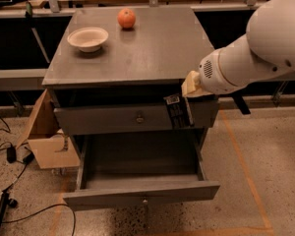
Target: Place rxbar chocolate into middle drawer
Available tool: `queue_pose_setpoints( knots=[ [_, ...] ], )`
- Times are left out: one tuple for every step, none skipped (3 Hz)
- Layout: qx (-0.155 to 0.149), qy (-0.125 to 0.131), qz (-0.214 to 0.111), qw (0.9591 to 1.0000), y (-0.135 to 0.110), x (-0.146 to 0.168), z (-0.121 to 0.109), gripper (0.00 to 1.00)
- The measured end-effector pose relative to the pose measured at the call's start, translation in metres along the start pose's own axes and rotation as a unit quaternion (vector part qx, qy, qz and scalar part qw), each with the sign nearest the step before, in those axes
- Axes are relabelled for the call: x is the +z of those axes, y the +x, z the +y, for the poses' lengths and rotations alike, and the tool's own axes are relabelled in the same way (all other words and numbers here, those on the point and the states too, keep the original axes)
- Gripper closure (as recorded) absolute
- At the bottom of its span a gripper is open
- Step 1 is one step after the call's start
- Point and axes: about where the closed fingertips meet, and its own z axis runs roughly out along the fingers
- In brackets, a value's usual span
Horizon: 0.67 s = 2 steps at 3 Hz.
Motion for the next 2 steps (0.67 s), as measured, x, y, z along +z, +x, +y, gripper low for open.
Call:
queue_pose_setpoints(
  knots=[
    [0.071, -0.021, 0.034, 0.9967, 0.043, 0.008, 0.023, 1.0],
    [0.105, -0.042, 0.051, 0.9923, 0.067, 0.034, 0.03, 1.0]
  ],
)
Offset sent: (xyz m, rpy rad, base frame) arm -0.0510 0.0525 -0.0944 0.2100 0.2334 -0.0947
